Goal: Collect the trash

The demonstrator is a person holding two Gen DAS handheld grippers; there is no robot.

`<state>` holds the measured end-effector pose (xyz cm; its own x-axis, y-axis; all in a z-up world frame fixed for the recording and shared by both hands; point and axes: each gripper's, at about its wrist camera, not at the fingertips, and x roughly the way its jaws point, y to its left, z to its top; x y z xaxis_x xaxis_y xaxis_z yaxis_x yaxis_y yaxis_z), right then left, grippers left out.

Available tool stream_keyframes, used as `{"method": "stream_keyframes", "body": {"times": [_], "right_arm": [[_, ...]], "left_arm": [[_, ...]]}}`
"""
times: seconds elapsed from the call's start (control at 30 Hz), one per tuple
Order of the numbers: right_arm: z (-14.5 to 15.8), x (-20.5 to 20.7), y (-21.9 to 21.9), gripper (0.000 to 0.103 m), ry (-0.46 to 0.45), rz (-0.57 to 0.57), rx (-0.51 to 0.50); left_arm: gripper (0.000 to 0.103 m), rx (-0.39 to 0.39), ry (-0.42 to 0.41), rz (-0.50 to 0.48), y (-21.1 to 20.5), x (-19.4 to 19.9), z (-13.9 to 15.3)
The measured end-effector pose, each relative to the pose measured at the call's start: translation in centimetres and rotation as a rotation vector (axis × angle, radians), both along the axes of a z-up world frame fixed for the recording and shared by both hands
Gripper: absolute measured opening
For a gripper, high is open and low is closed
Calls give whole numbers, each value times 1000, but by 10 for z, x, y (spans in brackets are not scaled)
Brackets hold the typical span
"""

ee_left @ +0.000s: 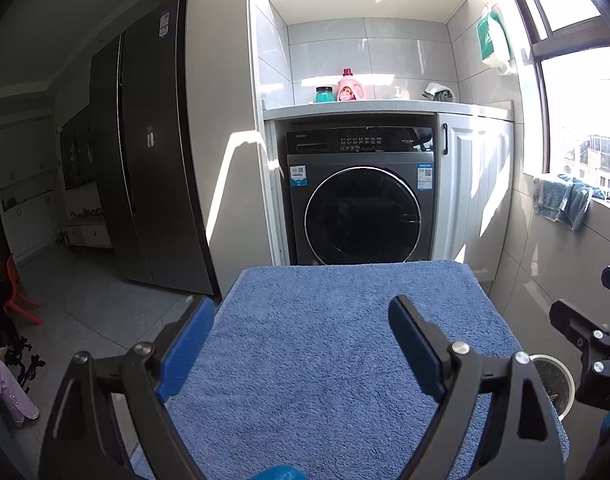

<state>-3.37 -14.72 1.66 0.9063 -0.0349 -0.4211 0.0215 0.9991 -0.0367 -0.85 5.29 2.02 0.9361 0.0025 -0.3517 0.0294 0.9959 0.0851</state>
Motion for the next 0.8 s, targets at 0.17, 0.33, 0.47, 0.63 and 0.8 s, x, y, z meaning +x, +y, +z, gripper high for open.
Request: {"method": "stream_keyframes", "body": {"times": [0.17, 0.33, 0.47, 0.63, 0.8], "right_arm": [[-12, 14, -1, 103, 25, 1, 8], [-25, 27, -4, 103, 58, 9, 28], [-34, 34, -8, 103, 75, 6, 44], [-41, 42, -18, 103, 89, -11, 71], [-45, 46, -21, 103, 97, -18, 62]], "left_arm": [[89, 22, 34, -14, -7, 14, -14], [89, 45, 49, 1, -12, 25, -24], [89, 57, 62, 8, -15, 33, -31], [89, 59, 81, 16, -19, 39, -38], [89, 61, 96, 21, -22, 45, -40]]}}
